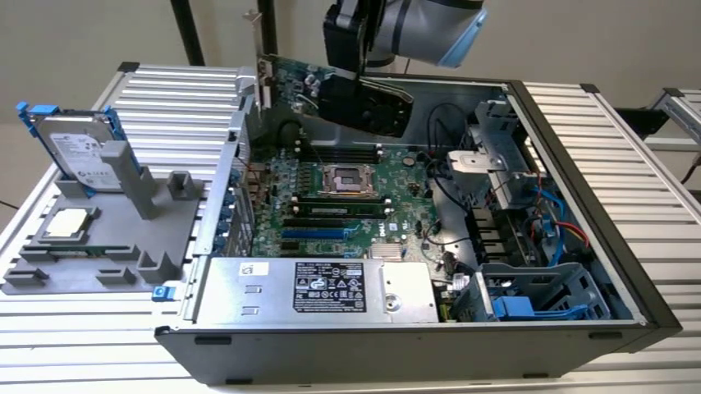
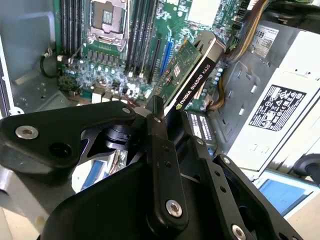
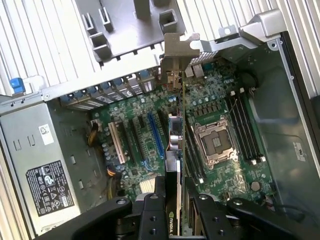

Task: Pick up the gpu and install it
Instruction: 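Insert the gpu into the slot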

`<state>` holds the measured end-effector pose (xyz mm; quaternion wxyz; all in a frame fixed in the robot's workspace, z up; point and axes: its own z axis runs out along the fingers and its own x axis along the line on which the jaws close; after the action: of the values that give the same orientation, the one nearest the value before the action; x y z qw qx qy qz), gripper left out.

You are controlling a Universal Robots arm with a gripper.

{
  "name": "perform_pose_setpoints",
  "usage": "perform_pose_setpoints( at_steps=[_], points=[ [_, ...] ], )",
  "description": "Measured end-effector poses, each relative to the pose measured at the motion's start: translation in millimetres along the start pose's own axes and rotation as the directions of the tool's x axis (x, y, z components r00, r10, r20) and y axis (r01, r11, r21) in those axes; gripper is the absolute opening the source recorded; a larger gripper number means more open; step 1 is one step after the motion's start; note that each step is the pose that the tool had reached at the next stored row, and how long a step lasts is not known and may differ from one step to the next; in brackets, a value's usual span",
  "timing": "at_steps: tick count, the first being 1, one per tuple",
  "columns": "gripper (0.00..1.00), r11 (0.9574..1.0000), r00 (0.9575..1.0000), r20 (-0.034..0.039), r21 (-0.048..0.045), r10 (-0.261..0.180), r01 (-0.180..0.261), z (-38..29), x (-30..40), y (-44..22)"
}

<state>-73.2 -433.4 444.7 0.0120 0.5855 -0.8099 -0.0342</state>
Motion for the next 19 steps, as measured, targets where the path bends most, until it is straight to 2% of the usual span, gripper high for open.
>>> perform_pose_setpoints(
  at_steps=[10, 19],
  points=[
    [0.0, 0.9987, 0.9987, -0.0035, -0.0011, -0.05, 0.05, 0.0, 0.0, 0.0],
    [0.0, 0.9954, 0.9954, -0.0066, -0.0023, -0.096, 0.096, 0.0, 0.0, 0.0]
  ],
)
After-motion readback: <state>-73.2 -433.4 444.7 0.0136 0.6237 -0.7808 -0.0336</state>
